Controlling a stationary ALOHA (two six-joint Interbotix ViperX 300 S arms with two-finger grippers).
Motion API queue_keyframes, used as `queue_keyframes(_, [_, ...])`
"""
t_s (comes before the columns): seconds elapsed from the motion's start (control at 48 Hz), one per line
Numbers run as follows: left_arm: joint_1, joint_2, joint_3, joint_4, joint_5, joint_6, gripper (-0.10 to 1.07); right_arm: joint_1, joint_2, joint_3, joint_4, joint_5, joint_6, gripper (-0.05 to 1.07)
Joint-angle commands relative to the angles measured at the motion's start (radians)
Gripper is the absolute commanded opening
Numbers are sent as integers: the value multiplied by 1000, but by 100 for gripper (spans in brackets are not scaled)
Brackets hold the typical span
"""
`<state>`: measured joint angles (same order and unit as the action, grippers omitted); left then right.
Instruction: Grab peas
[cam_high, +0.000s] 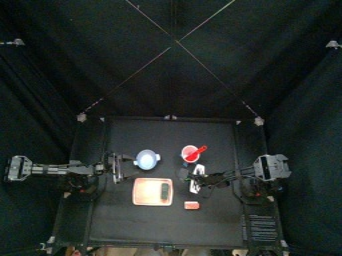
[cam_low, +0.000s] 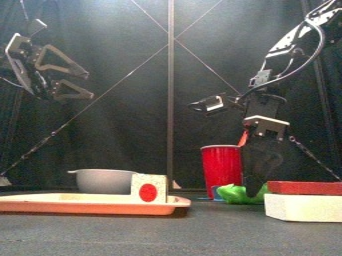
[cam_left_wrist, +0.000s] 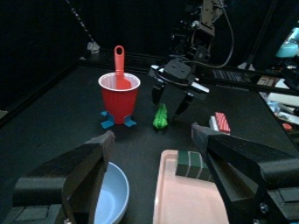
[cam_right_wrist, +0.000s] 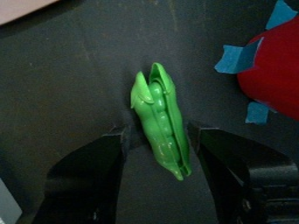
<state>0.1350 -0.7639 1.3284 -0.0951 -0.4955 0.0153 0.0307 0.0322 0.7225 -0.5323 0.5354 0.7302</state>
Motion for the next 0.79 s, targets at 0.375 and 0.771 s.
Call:
queue_keyframes(0.375, [2, 3, -11, 2, -11, 0, 103, -6, 18, -17, 18, -8, 2, 83])
queue_keyframes(0.771, [2, 3, -11, 2, -11, 0, 103, 12, -20, -71, 18, 84, 0, 68])
